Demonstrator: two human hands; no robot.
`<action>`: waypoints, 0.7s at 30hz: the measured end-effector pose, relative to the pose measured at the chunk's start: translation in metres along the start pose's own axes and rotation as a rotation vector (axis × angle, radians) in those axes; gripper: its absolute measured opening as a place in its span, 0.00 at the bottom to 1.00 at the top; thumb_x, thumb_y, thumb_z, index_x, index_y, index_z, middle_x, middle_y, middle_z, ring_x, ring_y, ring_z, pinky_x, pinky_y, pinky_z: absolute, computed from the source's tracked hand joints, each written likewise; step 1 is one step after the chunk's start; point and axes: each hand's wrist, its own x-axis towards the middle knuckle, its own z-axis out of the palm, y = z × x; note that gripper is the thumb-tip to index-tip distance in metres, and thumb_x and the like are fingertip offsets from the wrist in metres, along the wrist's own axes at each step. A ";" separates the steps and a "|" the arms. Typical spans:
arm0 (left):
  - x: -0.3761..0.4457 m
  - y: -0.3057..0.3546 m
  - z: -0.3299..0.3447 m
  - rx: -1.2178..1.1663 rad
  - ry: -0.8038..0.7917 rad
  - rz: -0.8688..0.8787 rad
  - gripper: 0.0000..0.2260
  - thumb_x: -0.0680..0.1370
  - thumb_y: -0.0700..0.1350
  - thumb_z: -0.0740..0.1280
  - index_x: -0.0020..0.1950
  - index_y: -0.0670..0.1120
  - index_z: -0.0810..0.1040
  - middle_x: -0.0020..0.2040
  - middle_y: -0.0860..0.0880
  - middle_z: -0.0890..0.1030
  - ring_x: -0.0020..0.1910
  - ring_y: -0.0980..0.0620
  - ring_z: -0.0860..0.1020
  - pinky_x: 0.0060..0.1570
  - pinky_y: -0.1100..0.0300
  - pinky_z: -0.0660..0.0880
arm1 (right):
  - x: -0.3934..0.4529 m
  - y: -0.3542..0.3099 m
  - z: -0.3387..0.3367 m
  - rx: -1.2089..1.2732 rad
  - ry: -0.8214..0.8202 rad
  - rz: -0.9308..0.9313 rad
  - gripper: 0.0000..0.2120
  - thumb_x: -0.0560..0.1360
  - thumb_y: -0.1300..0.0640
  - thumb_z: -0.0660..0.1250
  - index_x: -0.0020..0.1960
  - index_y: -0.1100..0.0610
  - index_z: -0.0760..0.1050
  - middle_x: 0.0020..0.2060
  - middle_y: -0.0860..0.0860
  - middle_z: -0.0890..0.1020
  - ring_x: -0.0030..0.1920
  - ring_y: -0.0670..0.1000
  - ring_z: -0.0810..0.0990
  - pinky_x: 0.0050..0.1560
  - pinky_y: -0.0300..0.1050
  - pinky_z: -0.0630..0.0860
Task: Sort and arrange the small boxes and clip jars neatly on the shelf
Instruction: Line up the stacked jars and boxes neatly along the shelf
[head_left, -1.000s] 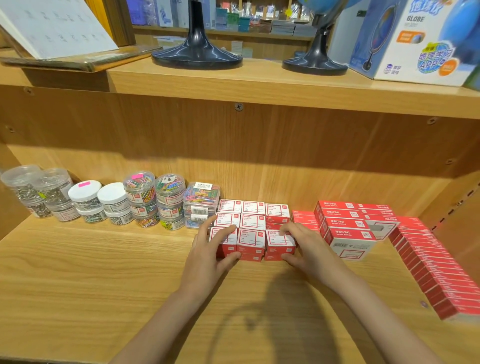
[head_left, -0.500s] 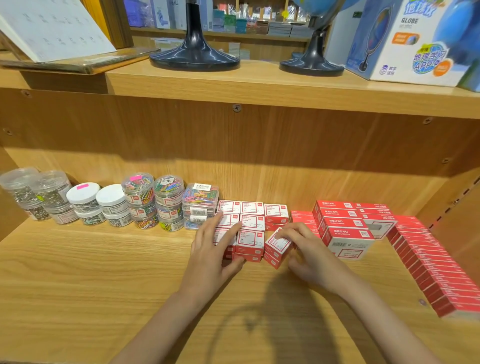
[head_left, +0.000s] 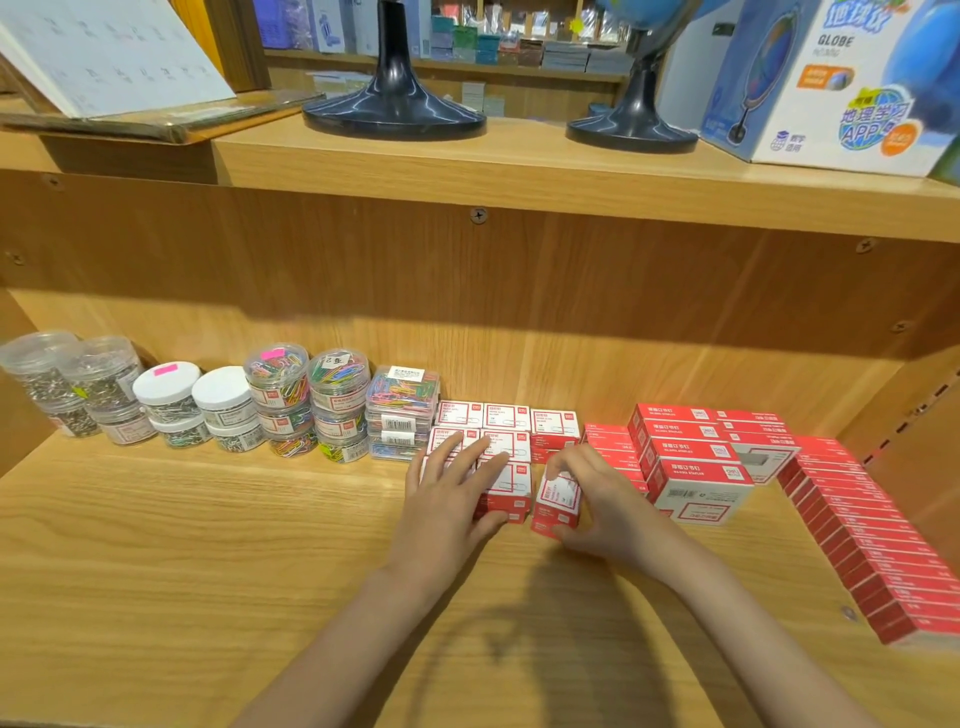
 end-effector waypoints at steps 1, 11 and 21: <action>0.001 0.001 -0.001 -0.007 -0.015 -0.010 0.31 0.62 0.54 0.77 0.61 0.54 0.68 0.60 0.48 0.78 0.62 0.47 0.65 0.53 0.40 0.73 | -0.001 -0.001 -0.001 0.002 -0.009 -0.013 0.22 0.64 0.52 0.72 0.47 0.41 0.61 0.49 0.36 0.65 0.49 0.39 0.68 0.46 0.26 0.64; -0.019 -0.010 -0.017 -0.148 -0.040 -0.062 0.25 0.72 0.58 0.62 0.67 0.51 0.66 0.69 0.50 0.65 0.66 0.48 0.63 0.63 0.52 0.64 | -0.022 0.002 -0.015 -0.066 -0.172 -0.052 0.26 0.67 0.52 0.74 0.61 0.43 0.67 0.57 0.38 0.69 0.58 0.34 0.67 0.56 0.31 0.65; -0.013 -0.026 -0.021 -0.325 -0.007 -0.192 0.24 0.72 0.57 0.65 0.65 0.49 0.69 0.65 0.49 0.69 0.64 0.54 0.66 0.63 0.67 0.59 | -0.013 -0.017 -0.060 -0.022 -0.097 0.075 0.18 0.64 0.56 0.75 0.48 0.46 0.71 0.41 0.40 0.78 0.42 0.38 0.76 0.38 0.32 0.70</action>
